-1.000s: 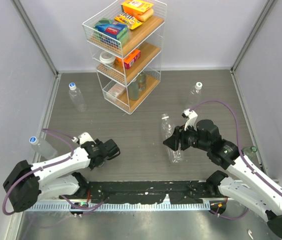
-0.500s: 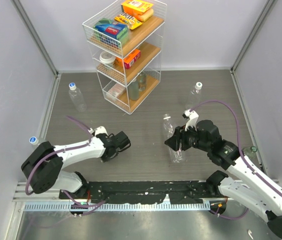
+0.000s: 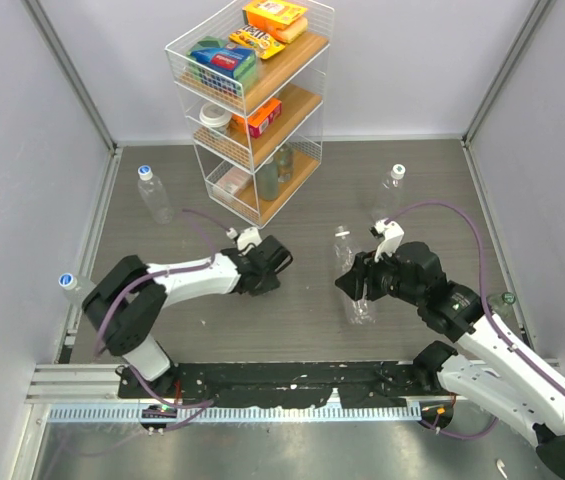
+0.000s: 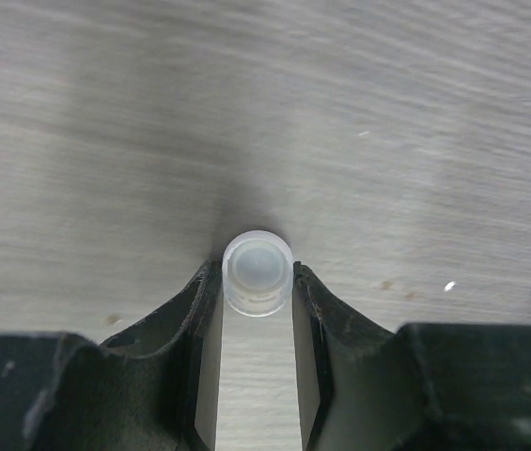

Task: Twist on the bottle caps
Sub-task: Move the bottle cap to the center of the board.

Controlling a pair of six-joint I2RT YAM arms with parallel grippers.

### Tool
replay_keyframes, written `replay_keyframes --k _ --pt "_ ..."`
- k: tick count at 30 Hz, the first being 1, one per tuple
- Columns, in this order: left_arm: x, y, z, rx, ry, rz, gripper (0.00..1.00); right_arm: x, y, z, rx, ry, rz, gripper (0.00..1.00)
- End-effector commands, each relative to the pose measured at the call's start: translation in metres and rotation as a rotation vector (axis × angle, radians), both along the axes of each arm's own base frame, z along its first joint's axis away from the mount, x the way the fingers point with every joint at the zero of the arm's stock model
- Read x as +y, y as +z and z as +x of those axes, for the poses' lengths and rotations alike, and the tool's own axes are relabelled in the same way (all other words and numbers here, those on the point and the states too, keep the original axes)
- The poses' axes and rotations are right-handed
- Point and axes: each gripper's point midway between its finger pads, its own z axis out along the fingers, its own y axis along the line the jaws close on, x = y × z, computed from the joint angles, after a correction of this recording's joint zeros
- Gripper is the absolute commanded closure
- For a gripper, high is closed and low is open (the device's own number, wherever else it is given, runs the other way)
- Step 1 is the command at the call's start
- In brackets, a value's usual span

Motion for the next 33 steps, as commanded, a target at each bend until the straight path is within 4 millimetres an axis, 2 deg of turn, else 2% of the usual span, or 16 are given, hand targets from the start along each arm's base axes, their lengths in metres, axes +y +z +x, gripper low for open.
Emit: replay_keyframes --k 1,3,6,9,14,19,22,26,29,33 --pt "-0.031 -0.001 0.014 0.009 -0.090 -0.016 0.74 -0.008 0.012 0.008 -0.060 -0.045 -0.005 0.60" --pt "-0.034 -0.003 0.012 0.026 -0.111 -0.008 0.70 -0.011 0.013 0.010 -0.070 -0.065 -0.009 0.60" --pt "-0.037 0.007 0.013 -0.008 -0.132 -0.002 0.61 -0.013 0.013 0.011 -0.077 -0.078 -0.013 0.60" --pt "-0.037 0.024 0.013 -0.060 -0.146 -0.012 0.45 -0.015 0.013 0.013 -0.080 -0.090 -0.020 0.60" --pt "-0.034 0.045 0.011 -0.133 -0.145 -0.067 0.45 -0.015 0.011 0.013 -0.080 -0.087 -0.022 0.58" --pt "-0.021 0.049 0.008 -0.192 -0.098 -0.116 0.41 -0.013 0.010 0.014 -0.081 -0.082 -0.020 0.58" --pt "-0.012 0.052 0.013 -0.208 -0.068 -0.084 0.43 -0.013 0.009 0.014 -0.075 -0.084 -0.022 0.58" --pt "-0.011 0.049 0.023 -0.204 -0.065 -0.048 0.56 -0.014 0.006 0.012 -0.064 -0.087 -0.022 0.58" --pt "-0.011 0.040 0.024 -0.158 -0.072 0.007 0.61 -0.015 0.006 0.012 -0.065 -0.090 -0.023 0.58" --pt "-0.017 0.024 0.023 -0.111 -0.100 0.032 0.61 -0.015 0.008 0.013 -0.072 -0.093 -0.022 0.58"
